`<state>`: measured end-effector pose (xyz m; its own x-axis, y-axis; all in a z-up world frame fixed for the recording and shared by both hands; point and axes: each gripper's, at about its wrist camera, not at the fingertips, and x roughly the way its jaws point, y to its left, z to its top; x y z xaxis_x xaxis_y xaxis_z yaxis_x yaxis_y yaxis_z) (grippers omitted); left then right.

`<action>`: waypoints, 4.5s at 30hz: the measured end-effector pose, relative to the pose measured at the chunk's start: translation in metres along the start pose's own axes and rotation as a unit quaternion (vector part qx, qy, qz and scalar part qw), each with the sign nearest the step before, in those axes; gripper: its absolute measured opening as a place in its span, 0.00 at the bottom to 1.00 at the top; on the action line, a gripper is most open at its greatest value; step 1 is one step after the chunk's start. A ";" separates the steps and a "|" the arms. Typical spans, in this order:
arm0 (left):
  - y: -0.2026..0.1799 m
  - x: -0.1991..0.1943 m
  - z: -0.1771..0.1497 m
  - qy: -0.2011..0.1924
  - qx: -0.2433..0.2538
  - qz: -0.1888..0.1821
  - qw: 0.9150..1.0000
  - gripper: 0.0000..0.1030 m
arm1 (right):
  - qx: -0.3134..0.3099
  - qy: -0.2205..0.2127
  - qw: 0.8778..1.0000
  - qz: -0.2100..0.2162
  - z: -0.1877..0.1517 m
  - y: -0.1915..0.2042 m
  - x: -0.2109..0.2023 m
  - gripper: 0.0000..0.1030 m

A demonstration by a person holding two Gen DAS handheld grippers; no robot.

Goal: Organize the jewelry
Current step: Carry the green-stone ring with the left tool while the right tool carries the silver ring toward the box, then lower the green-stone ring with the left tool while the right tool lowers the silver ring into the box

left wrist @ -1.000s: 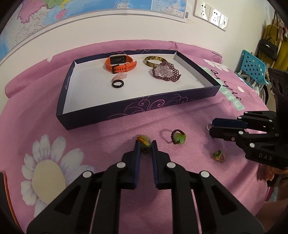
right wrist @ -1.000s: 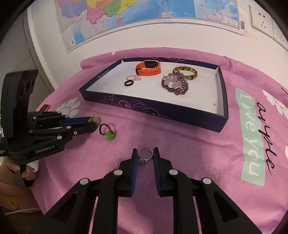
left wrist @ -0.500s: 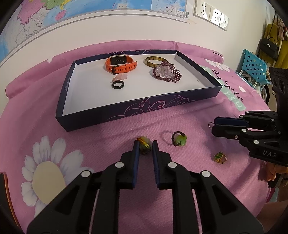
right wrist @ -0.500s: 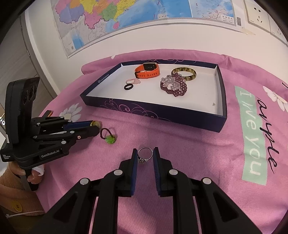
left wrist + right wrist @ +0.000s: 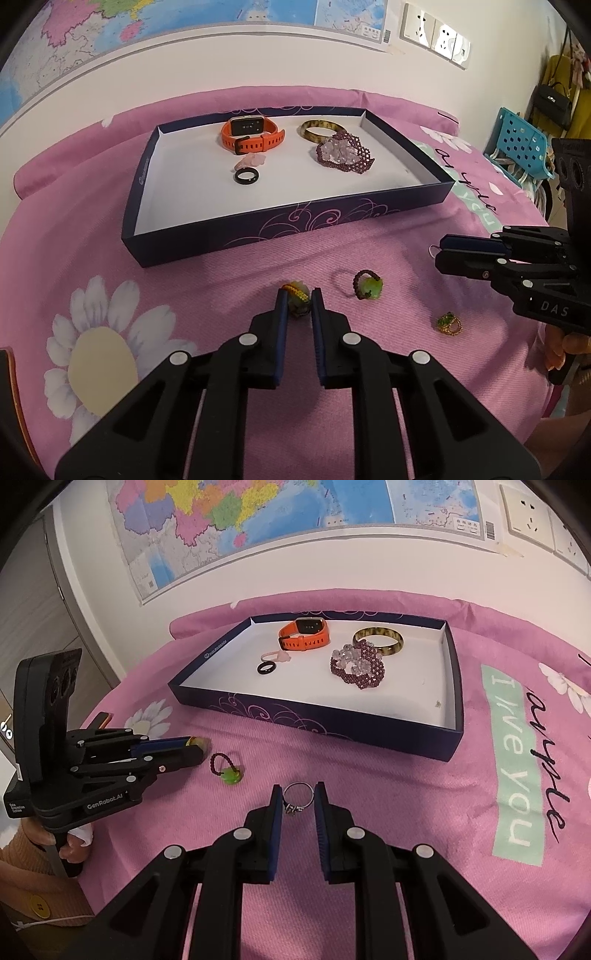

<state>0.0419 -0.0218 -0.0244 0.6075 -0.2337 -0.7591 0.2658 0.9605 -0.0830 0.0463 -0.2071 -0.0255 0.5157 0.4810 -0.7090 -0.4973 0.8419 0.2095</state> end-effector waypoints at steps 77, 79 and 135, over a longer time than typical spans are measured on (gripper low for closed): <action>0.011 -0.029 0.036 -0.061 -0.015 -0.001 0.998 0.13 | -0.020 -0.046 0.999 -0.004 0.045 -0.003 -0.002 0.15; 0.012 -0.029 0.038 -0.063 -0.014 0.001 0.998 0.13 | -0.022 -0.046 0.999 -0.005 0.047 -0.003 -0.002 0.15; 0.014 -0.002 0.071 -0.056 -0.005 0.014 0.998 0.13 | -0.031 -0.034 0.999 -0.018 0.074 -0.016 0.029 0.15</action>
<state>0.0976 -0.0187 0.0215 0.6951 -0.2223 -0.6837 0.2409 0.9680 -0.0698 0.1210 -0.1884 0.0001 0.5787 0.4686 -0.6674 -0.5190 0.8429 0.1418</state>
